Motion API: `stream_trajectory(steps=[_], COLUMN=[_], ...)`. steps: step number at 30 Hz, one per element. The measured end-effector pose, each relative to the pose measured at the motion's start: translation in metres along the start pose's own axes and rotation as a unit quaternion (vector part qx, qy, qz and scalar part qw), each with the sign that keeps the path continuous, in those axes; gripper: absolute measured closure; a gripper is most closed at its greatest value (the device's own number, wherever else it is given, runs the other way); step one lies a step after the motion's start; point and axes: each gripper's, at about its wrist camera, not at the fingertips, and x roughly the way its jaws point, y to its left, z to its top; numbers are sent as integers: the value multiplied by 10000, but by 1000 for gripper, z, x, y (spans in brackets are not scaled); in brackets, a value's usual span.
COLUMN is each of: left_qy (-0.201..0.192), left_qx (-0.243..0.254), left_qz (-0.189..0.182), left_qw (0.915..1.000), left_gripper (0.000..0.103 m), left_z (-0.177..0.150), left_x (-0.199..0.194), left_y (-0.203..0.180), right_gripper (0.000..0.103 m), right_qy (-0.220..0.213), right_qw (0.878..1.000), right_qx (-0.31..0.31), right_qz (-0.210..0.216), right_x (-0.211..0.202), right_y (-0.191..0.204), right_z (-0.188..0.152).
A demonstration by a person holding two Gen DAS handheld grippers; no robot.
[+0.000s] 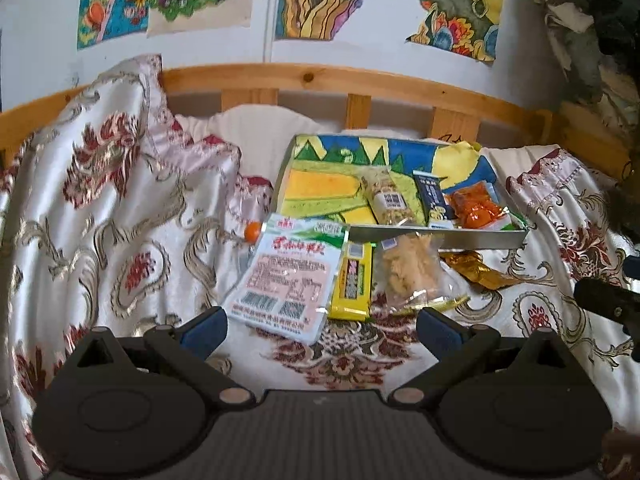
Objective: Organize snacks
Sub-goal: 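Pull both tools back from the tray toward the remaining snacks, then move the left tool to the clear shredded-snack bag while the right tool approaches the gold packet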
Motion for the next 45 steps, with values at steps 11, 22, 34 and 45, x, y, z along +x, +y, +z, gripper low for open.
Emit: stream_trajectory(steps=[11, 22, 34, 45], left_qy=[45, -99, -59, 53], left_qx=[-158, -87, -140, -491], left_qz=[36, 96, 369, -191], left_qw=[9999, 9999, 9992, 9986], left_gripper=[0, 1, 1, 1], left_z=[0, 1, 4, 20], left_x=[0, -2, 8, 24], left_y=[4, -2, -2, -4], right_gripper=[1, 1, 1, 1], right_qy=[324, 400, 835, 851], right_qw=[9993, 9988, 9953, 9957], right_qx=[114, 199, 241, 107], right_qz=[144, 190, 416, 342], right_x=[11, 12, 26, 38], right_y=[0, -1, 2, -1], right_z=[-2, -1, -2, 1])
